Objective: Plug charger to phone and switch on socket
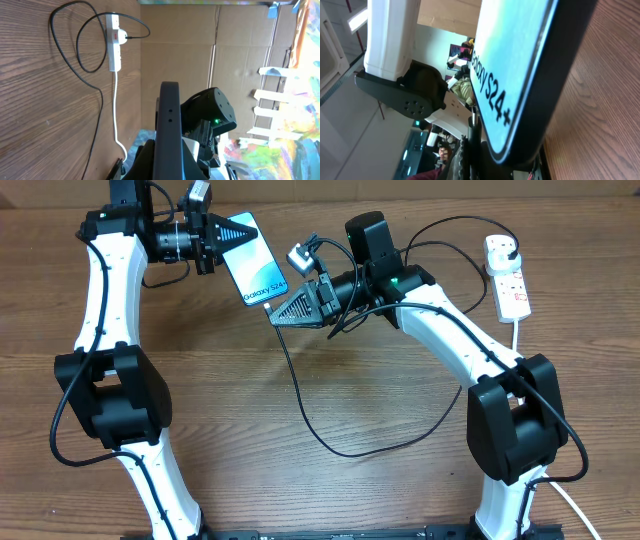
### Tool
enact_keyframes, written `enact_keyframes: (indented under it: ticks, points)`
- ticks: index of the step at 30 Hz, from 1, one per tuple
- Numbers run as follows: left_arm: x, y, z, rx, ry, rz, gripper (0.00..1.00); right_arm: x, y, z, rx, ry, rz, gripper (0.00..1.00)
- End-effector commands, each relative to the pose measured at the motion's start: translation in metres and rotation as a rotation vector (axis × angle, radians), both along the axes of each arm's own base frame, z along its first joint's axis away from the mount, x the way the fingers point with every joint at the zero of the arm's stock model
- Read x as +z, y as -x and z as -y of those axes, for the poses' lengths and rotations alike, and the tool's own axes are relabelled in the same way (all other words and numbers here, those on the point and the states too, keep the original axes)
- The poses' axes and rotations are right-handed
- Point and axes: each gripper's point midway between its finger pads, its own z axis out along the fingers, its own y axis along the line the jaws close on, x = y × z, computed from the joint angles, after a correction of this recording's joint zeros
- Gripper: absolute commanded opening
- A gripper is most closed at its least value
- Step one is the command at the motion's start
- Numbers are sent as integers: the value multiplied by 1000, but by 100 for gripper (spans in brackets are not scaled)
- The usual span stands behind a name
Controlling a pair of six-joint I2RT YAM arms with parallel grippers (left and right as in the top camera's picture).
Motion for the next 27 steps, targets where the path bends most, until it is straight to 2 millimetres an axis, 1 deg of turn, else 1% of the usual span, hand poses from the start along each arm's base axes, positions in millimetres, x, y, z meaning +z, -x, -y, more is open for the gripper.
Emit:
enact_keyframes:
  ticks: [1,5,9,27]
  points:
    - [18,5,3,-32,63,51,4,2,-5,3,-16,1,6,4]
    - [23,7,4,-44,90,65,4,1,-8,4,-26,6,5,4]
    - [23,7,4,-44,88,72,4,1,-10,6,-32,7,2,4]
    - [20,6,3,-39,72,74,4,4,-6,7,-11,-7,-8,4]
